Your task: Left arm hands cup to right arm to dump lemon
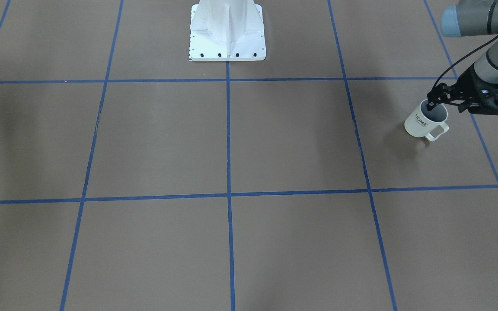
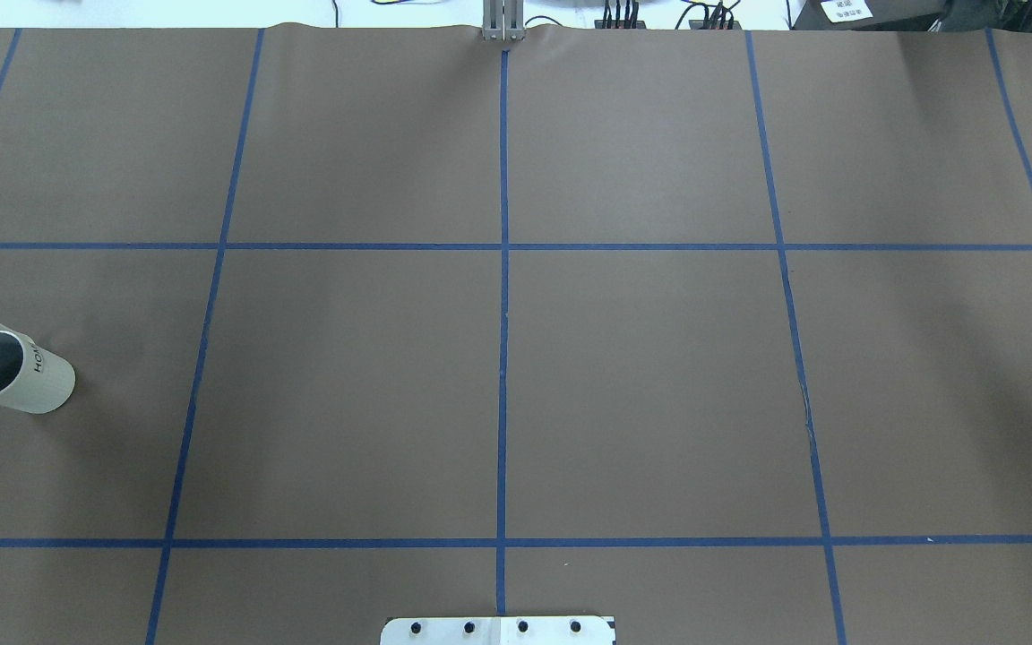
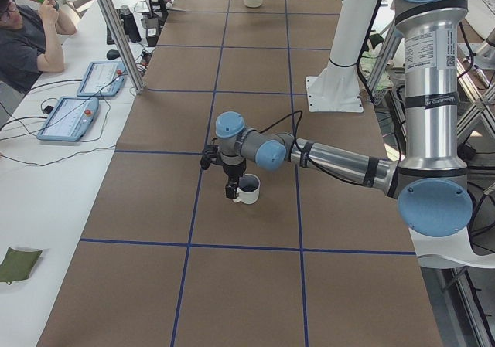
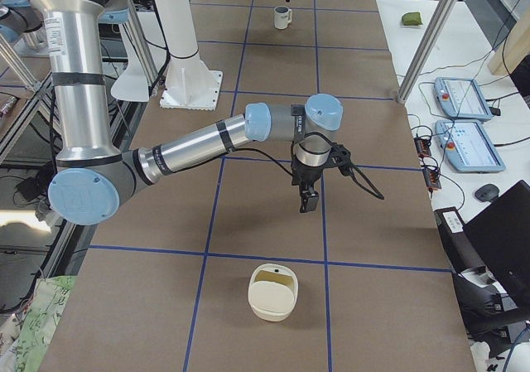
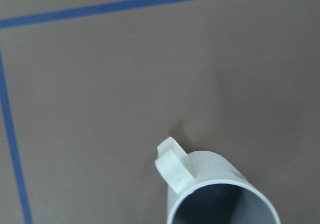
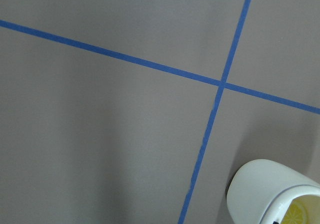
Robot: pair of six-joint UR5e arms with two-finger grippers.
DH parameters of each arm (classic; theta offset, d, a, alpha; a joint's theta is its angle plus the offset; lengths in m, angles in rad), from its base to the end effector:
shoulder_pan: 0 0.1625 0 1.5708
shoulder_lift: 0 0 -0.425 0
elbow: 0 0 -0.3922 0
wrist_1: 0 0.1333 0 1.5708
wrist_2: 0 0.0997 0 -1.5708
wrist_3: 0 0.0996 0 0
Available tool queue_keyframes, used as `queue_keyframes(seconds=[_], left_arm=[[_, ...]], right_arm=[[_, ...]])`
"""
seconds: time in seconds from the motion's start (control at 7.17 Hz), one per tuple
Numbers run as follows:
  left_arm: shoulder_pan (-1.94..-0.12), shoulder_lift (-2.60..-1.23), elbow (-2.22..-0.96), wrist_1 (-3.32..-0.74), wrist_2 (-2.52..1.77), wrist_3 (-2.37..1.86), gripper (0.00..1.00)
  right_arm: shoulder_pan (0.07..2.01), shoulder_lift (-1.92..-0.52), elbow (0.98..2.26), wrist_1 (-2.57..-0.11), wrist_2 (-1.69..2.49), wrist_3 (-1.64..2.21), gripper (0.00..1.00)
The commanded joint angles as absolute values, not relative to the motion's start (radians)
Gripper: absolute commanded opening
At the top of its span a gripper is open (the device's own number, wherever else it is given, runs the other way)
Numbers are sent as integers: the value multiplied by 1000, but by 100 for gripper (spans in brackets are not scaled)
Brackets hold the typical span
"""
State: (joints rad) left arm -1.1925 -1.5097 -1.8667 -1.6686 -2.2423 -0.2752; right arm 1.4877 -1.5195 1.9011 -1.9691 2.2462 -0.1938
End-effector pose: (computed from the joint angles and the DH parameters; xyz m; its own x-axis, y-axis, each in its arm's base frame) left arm 0.1092 -0.4679 0.5366 0.7228 0.2213 -0.6547 -0.1587 0.9752 0.1544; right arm 0.0306 -0.4884 0.5203 0.7481 -0.2453 0.6166 0.2314 0.9673 0.1040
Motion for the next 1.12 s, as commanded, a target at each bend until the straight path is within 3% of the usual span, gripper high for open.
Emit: queue_keyframes(seconds=[0.0, 0.14, 0.42, 0.7, 0.98], left_arm=[[-1403, -1623, -1827, -1475, -2243, 48, 100], [-1508, -1626, -1765, -1480, -2255, 82, 100], [-1520, -1600, -1724, -1500, -2278, 81, 100], [-1519, -1555, -1645, -1572, -2269, 72, 100], [-1542, -1545, -1672, -1562, -2279, 72, 100]], right_arm=[[1569, -1593, 1902, -1968, 2264, -285, 100], [1594, -1639, 1902, -1935, 2296, -310, 100], [1603, -1765, 1882, -1684, 2295, -284, 100], [1601, -1769, 1862, -1660, 2298, -226, 100], [1601, -1737, 1820, -1658, 2299, -195, 100]])
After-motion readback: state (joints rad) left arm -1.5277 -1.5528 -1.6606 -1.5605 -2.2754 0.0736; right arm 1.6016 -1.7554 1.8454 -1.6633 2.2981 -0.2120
